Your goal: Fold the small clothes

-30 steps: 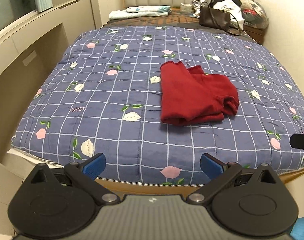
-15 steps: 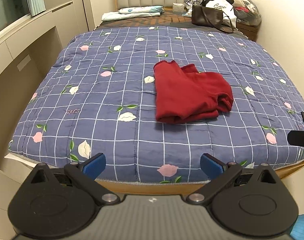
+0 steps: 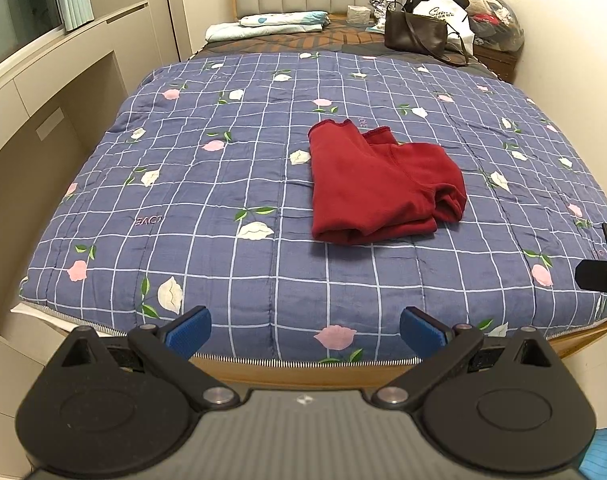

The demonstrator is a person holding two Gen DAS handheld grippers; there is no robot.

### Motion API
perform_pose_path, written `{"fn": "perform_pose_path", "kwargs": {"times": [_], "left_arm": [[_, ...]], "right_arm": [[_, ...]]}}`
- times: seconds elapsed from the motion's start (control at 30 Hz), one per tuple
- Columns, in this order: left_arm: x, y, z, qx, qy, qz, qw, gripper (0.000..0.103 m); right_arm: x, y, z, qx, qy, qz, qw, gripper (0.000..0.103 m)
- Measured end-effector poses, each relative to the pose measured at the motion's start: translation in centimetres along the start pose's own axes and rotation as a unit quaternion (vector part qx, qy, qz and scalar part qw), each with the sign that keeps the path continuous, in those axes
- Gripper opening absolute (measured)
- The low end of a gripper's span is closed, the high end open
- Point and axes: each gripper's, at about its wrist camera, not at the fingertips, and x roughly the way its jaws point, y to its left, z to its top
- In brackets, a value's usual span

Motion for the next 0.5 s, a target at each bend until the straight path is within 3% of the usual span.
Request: {"fn": "perform_pose_path", "kwargs": {"times": [0.5], "left_arm": [[-0.22, 0.11, -0.13, -0.002, 0.000, 0.002, 1.0000, 0.102]], "right_arm": [[0.00, -0.23, 0.13, 0.001, 0.001, 0.001, 1.000, 0.102]]}}
